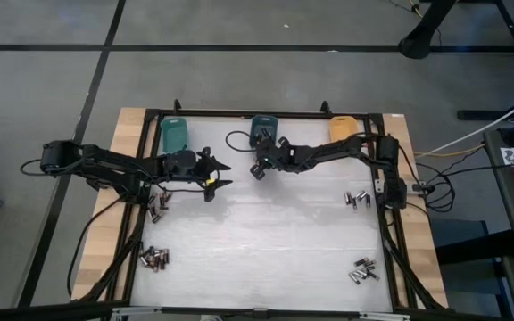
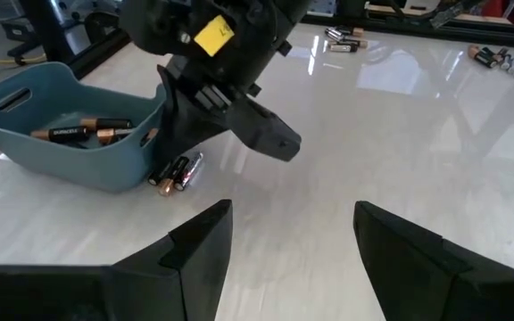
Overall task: Sort batteries
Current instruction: Put the silver battery into the yellow bin
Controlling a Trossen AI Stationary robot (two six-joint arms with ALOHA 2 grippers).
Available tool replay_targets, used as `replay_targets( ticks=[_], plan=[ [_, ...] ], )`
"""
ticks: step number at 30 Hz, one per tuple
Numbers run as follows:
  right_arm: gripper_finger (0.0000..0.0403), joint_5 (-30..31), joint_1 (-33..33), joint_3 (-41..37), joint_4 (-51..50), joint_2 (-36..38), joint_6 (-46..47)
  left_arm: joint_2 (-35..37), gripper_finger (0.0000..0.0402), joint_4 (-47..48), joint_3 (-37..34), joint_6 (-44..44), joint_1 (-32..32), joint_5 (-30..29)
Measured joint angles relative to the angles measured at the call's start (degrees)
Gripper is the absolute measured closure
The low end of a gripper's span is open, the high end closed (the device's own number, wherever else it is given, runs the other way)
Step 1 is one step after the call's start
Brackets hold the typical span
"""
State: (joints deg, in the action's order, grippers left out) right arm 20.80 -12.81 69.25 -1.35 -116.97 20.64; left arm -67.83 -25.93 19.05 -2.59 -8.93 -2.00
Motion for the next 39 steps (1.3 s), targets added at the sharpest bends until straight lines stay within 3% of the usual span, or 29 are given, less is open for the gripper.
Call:
replay_targets(
  ticks=[9,17,25,29,34,36,39],
  plan=[
    [0.0403,-3.5,-0.2,0.1,-0.8,-0.3,1.5,0.0,0.0178,0.0,0.0,0.0,0.0,0.0],
    [0.0403,-6.7,3.6,0.8,-2.8,-0.3,2.1,0.0,0.0178,0.0,0.0,0.0,0.0,0.0],
    [0.0403,-2.7,9.3,3.8,-11.3,4.4,1.8,0.0,0.0178,0.2,0.0,0.2,0.0,0.0],
    [0.0403,-20.3,14.4,3.9,-24.5,9.4,2.5,0.0,0.0178,1.2,0.0,0.4,0.0,0.0],
    [0.0403,-29.8,26.6,3.8,-44.6,12.9,15.2,0.0,0.0178,1.6,0.0,2.7,0.0,0.0],
    [0.0403,-29.8,31.3,3.4,-47.4,13.0,21.2,0.0,0.0178,0.7,0.0,3.0,0.0,0.0],
    [0.0403,-25.2,36.3,-0.2,-42.4,13.0,26.4,0.0,0.0178,-0.4,0.0,3.4,0.0,0.0]
  ],
)
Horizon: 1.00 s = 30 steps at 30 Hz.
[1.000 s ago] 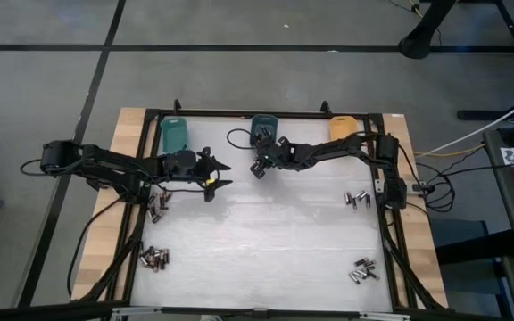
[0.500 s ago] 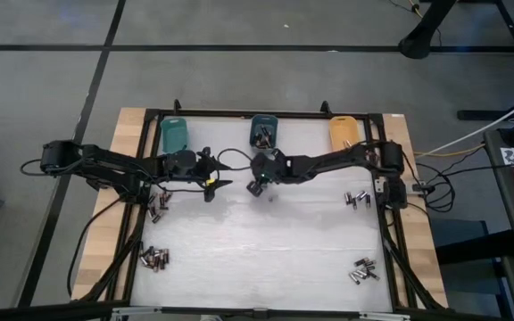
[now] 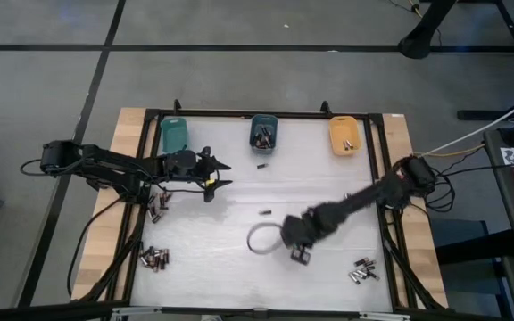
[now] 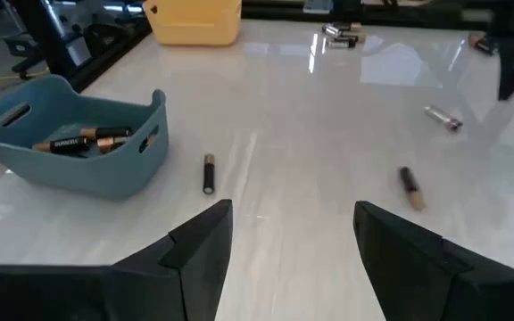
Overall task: Sort batteries
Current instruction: Put the silver battery into the yellow bin
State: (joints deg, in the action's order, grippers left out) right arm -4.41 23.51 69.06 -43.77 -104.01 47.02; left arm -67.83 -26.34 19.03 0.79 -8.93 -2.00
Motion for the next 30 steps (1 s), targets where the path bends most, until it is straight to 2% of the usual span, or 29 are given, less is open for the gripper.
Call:
replay_targets(
  ticks=[6,9,15,19,22,30],
  plan=[
    [0.0403,4.6,3.0,-10.7,7.2,0.5,11.7,0.0,0.0178,-0.3,0.0,-1.5,0.1,0.2],
    [0.0403,5.0,3.5,-13.0,8.9,0.7,13.2,0.0,0.0178,-0.4,0.0,-1.9,0.5,0.3],
    [0.0403,3.6,3.5,-10.1,11.4,2.8,7.3,0.0,0.0178,-0.9,0.0,-2.1,0.8,0.3],
    [0.0403,-2.2,4.1,-7.9,32.4,4.0,2.4,0.0,0.0178,-1.7,0.0,-1.9,0.7,0.3],
    [0.0403,-2.6,4.4,-7.9,42.1,0.7,-0.2,0.0,0.0178,-1.8,0.0,-1.9,0.7,0.3],
    [0.0403,-3.2,4.2,-8.1,48.4,-8.2,-0.8,0.0,0.0178,-1.4,0.0,-2.3,0.7,0.3]
  ],
)
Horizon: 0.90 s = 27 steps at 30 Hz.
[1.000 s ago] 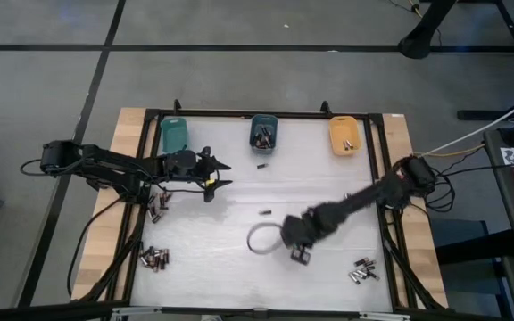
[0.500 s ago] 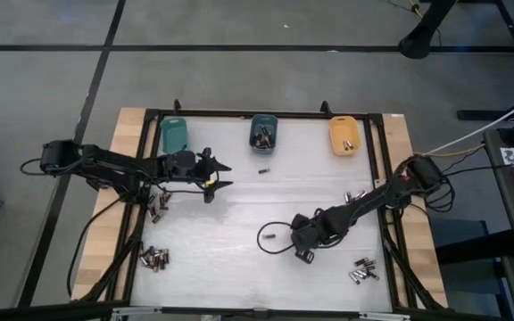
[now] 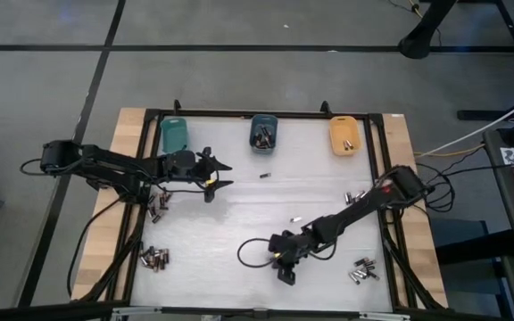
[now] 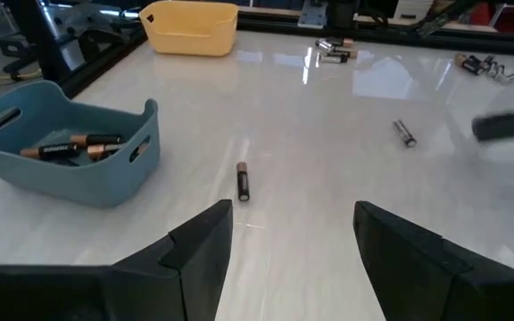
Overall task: Sort batteries
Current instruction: Put the silver battery into the yellow bin
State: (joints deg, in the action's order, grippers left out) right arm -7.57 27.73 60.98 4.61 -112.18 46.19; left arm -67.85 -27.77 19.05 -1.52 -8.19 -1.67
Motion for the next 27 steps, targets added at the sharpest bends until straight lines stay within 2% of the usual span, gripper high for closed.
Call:
replay_targets(
  ticks=[4,8,13,17,21,25,27],
  plan=[
    [0.0403,-3.7,0.1,0.4,4.4,-3.8,1.9,0.0,0.0178,-0.1,0.0,0.0,0.0,0.0],
    [0.0403,-2.0,0.1,0.4,4.3,-5.1,1.8,0.0,0.0178,-0.2,0.0,0.1,0.0,0.0],
    [0.0403,-0.6,-0.7,0.2,3.7,-3.1,-0.7,0.0,0.0178,-0.2,0.0,0.0,0.0,0.0],
    [0.0403,2.5,-1.6,-0.1,0.5,0.4,-4.9,0.0,0.0178,-0.2,0.0,0.1,0.0,0.0],
    [0.0403,6.3,-2.7,0.1,-2.7,7.7,-9.9,0.0,0.0178,-0.1,0.0,0.2,0.0,0.0],
    [0.0403,9.9,-3.6,0.1,-8.8,14.5,-14.4,0.0,0.0178,0.0,0.0,0.2,0.0,0.0],
    [0.0403,13.7,-4.3,0.1,-13.1,17.4,-15.5,0.0,0.0178,0.0,0.0,0.1,0.0,0.0]
  ],
)
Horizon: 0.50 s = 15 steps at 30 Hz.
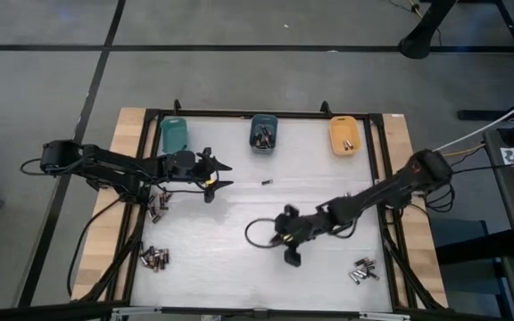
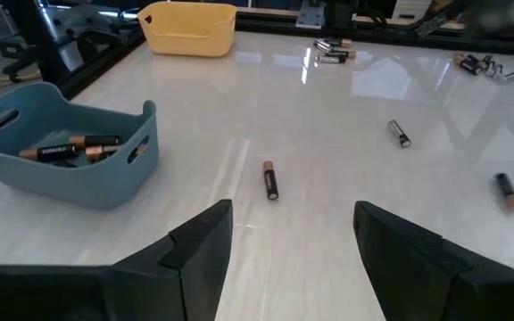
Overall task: Sort batteries
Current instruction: Put the silver battery into the yellow bin
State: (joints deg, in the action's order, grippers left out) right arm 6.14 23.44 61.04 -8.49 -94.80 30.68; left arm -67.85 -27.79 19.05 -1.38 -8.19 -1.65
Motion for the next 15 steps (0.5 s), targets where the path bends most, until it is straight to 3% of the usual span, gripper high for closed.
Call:
replay_targets(
  ticks=[7,11,15],
  plan=[
    [0.0396,10.5,-3.8,0.0,-20.2,1.4,5.2,0.0,0.0178,0.2,0.0,0.2,0.0,0.0],
    [0.0361,10.4,-9.1,0.0,-16.1,-0.2,-2.5,0.0,0.0178,0.3,0.0,0.3,0.0,0.0],
    [0.0299,7.7,-14.8,0.1,-11.0,-1.6,-11.3,0.0,0.0178,0.6,0.0,0.4,0.0,0.0]
  ],
)
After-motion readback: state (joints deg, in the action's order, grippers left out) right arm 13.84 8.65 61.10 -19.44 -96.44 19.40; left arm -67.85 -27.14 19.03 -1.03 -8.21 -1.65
